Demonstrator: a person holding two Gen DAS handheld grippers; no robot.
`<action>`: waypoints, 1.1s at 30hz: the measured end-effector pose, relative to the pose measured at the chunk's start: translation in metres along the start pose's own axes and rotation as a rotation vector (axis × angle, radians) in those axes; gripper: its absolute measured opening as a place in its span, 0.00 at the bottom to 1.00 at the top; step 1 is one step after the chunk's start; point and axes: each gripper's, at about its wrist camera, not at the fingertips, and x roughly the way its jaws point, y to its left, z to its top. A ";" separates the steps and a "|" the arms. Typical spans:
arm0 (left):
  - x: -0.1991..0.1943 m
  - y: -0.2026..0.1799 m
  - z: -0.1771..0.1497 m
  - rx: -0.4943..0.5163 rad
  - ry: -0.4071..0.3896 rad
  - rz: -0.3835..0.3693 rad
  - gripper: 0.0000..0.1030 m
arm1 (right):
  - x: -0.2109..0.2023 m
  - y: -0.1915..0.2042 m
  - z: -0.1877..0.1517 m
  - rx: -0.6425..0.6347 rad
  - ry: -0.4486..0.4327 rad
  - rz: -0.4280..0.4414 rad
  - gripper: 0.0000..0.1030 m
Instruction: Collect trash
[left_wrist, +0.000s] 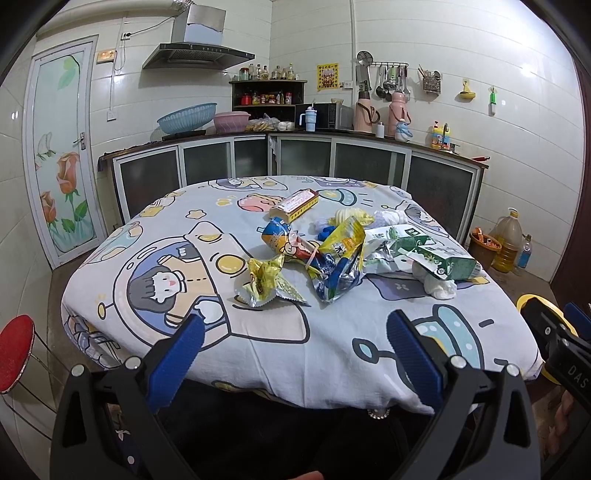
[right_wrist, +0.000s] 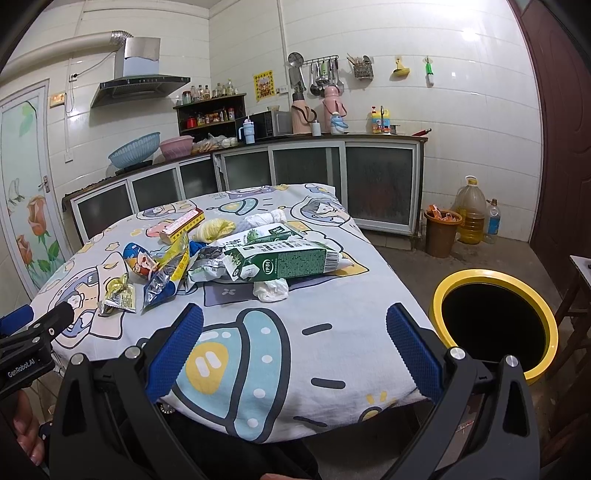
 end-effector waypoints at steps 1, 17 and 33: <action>0.000 0.000 0.000 0.000 0.000 0.000 0.92 | 0.000 0.000 0.000 0.000 0.000 -0.001 0.93; 0.002 -0.001 -0.001 0.001 0.007 0.000 0.92 | 0.001 0.000 0.000 0.000 0.002 -0.002 0.93; 0.002 0.000 -0.002 0.001 0.008 0.002 0.92 | 0.002 -0.002 -0.002 0.001 0.002 -0.003 0.93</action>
